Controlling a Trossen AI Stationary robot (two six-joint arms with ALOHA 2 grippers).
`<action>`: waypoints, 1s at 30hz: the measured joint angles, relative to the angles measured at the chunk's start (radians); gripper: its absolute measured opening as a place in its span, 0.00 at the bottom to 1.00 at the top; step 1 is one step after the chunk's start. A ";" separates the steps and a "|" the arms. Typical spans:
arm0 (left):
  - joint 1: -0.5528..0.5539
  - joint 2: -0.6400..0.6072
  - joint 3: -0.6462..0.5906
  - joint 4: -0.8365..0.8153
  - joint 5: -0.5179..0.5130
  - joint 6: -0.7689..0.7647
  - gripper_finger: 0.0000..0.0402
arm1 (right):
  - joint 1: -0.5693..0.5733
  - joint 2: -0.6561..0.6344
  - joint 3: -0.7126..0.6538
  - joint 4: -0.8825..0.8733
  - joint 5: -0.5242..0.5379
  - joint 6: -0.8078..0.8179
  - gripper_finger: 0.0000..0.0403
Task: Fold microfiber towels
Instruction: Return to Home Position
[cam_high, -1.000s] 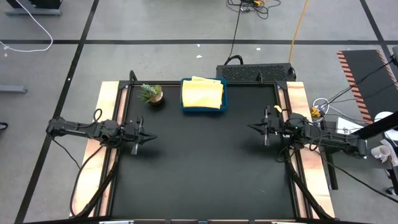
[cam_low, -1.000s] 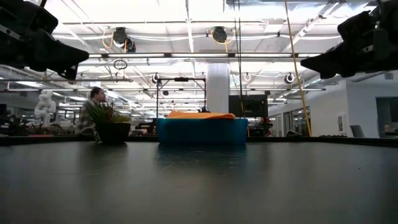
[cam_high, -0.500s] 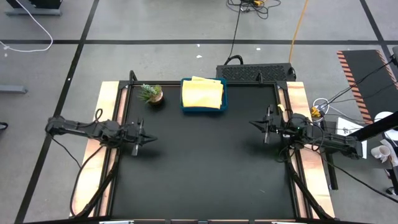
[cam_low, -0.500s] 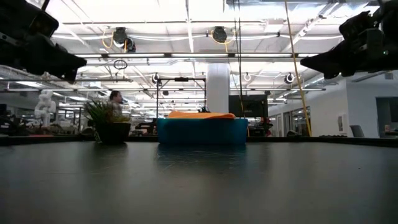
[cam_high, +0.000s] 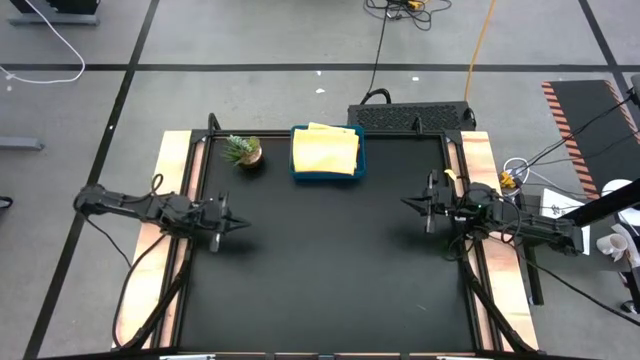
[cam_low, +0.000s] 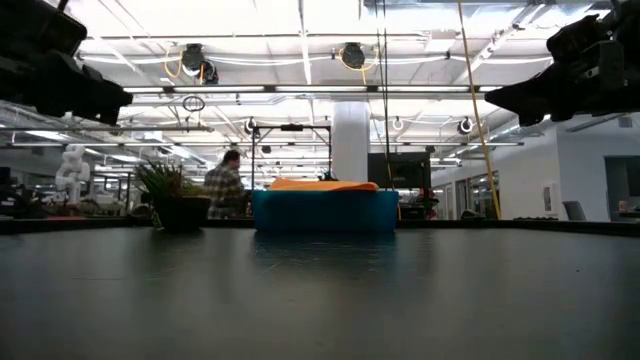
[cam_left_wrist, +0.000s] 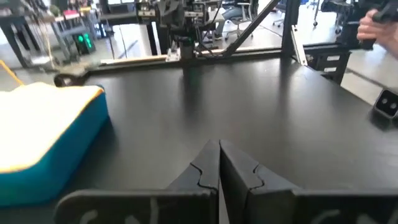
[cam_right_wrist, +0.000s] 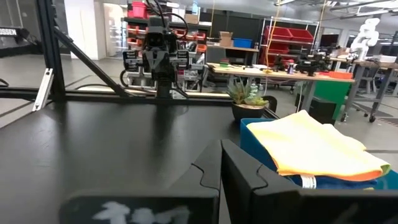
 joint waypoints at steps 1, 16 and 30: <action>-0.003 -0.021 0.003 -0.026 -0.004 0.019 0.01 | 0.000 0.000 0.000 0.000 0.000 0.000 0.00; -0.031 -0.114 0.010 -0.052 0.126 0.028 0.01 | 0.000 0.107 0.000 0.028 -0.004 0.002 0.00; -0.035 -0.112 0.010 -0.066 0.164 0.072 0.02 | 0.000 0.117 0.000 0.071 -0.003 -0.001 0.00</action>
